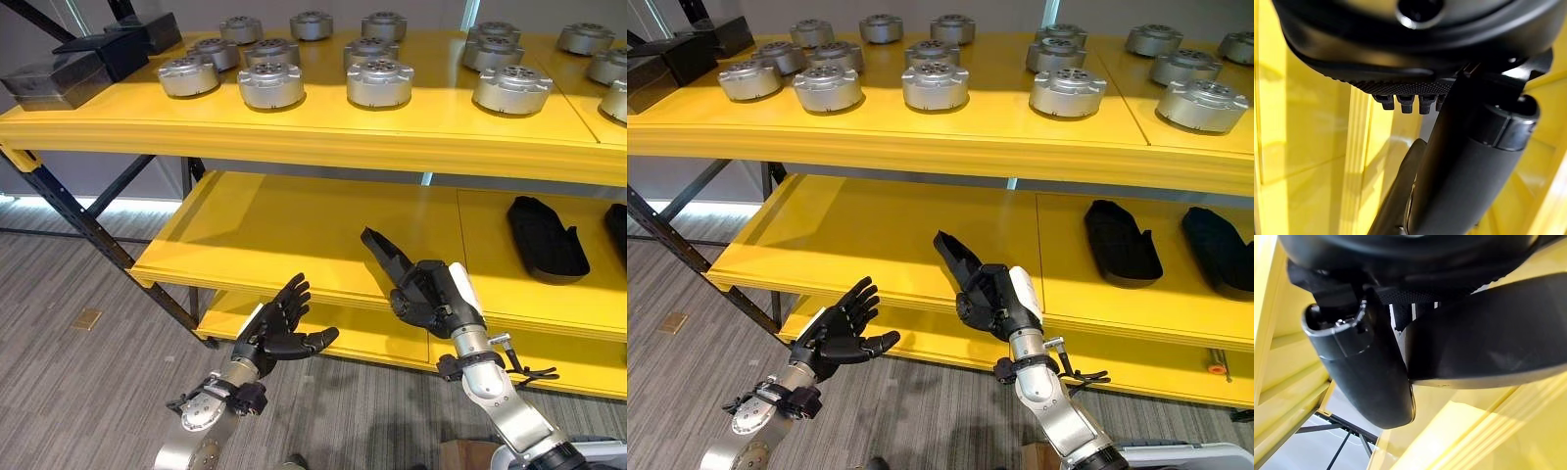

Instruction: Move parts from the plastic box to the shelf.

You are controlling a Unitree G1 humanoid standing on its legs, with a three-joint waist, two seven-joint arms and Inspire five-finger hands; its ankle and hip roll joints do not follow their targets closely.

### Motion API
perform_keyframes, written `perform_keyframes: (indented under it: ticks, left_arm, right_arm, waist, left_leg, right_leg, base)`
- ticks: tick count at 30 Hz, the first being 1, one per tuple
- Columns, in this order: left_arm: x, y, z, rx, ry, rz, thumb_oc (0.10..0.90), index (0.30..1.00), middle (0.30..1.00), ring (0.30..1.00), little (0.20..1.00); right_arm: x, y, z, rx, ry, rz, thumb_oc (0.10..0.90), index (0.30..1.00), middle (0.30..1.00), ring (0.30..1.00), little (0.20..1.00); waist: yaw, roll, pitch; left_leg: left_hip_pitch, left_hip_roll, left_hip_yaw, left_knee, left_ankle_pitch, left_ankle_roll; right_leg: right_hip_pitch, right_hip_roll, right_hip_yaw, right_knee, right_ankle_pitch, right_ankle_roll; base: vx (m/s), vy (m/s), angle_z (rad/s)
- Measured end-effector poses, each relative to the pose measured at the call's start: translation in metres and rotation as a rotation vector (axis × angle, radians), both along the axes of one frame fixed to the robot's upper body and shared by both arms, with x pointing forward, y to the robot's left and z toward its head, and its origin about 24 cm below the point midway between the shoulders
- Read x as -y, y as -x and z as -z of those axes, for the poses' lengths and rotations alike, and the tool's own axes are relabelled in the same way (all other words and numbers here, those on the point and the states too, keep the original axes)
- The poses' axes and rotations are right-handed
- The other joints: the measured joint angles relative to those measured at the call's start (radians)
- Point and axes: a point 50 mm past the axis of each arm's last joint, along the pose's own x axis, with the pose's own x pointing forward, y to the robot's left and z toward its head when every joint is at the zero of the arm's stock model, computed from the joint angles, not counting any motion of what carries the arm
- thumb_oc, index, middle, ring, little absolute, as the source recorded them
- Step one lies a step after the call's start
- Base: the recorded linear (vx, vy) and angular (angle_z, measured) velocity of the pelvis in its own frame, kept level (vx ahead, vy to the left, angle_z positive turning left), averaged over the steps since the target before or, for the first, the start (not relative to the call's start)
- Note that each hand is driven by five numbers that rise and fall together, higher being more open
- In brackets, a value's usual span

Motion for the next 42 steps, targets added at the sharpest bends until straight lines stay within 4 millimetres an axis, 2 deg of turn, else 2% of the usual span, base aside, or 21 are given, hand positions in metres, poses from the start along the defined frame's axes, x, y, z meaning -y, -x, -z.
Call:
perform_keyframes:
  ticks: [10,23,28,31,37,39,42]
  left_arm:
    - [-0.001,0.002,0.001,-0.003,0.001,0.003,0.9,1.0,1.0,1.0,1.0]
    - [-0.003,0.009,0.008,-0.049,-0.007,-0.008,0.9,1.0,1.0,1.0,1.0]
    - [-0.005,0.011,0.012,-0.085,-0.022,0.009,0.9,1.0,1.0,1.0,1.0]
    - [-0.013,0.012,0.013,-0.11,-0.07,0.024,0.9,1.0,1.0,1.0,1.0]
    - [-0.017,0.011,0.011,-0.117,-0.098,0.034,0.9,1.0,1.0,1.0,1.0]
    - [-0.016,0.008,0.009,-0.113,-0.089,0.034,0.9,1.0,1.0,1.0,1.0]
    - [-0.015,0.007,0.009,-0.123,-0.064,0.034,0.9,1.0,1.0,1.0,1.0]
  right_arm:
    - [-0.001,0.0,0.0,0.002,0.008,-0.006,0.4,0.3,0.3,0.3,0.3]
    - [-0.008,-0.017,-0.024,0.126,0.097,-0.036,0.4,0.3,0.3,0.3,0.3]
    - [-0.008,-0.029,-0.03,0.157,0.152,-0.03,0.4,0.3,0.3,0.3,0.3]
    - [-0.008,-0.033,-0.034,0.169,0.159,-0.022,0.4,0.3,0.3,0.3,0.3]
    - [0.0,-0.049,-0.032,0.146,0.236,0.024,0.4,0.3,0.3,0.3,0.3]
    - [0.004,-0.058,-0.034,0.141,0.272,0.042,0.4,0.3,0.3,0.3,0.3]
    - [0.005,-0.064,-0.038,0.143,0.29,0.051,0.4,0.3,0.3,0.3,0.3]
  waist:
    - [0.001,-0.002,-0.001]
    - [0.011,-0.007,0.0]
    - [0.028,-0.01,0.001]
    - [0.034,-0.011,0.002]
    - [0.032,-0.004,0.01]
    - [0.037,0.008,0.031]
    - [0.056,0.022,0.042]
  left_leg:
    - [0.016,-0.001,0.012,-0.012,0.0,-0.001]
    - [0.019,0.001,0.015,-0.016,0.001,-0.002]
    - [0.018,0.003,0.015,-0.016,0.003,-0.005]
    - [0.016,0.008,0.013,-0.014,0.004,-0.007]
    - [0.013,0.02,0.006,0.008,0.001,-0.007]
    - [-0.01,0.046,0.003,0.083,-0.027,-0.019]
    - [-0.023,0.059,-0.05,0.127,-0.054,-0.021]
  right_leg:
    - [0.023,0.012,0.005,-0.057,0.03,0.001]
    - [0.036,0.022,0.004,-0.085,0.043,-0.001]
    - [0.039,0.027,0.003,-0.093,0.048,-0.002]
    - [0.039,0.029,0.001,-0.088,0.046,-0.003]
    - [0.015,0.024,0.001,-0.014,-0.009,-0.006]
    - [-0.024,0.011,0.008,0.066,-0.053,-0.018]
    - [-0.063,0.0,0.055,0.128,-0.08,-0.024]
  base:
    - [0.02,-0.011,-0.03]
    - [0.03,-0.024,0.0]
    - [0.03,-0.085,0.0]
    - [-0.01,-0.136,0.01]
    - [-0.02,-0.143,0.01]
    - [0.01,-0.043,-0.08]
    - [0.07,0.171,-0.29]
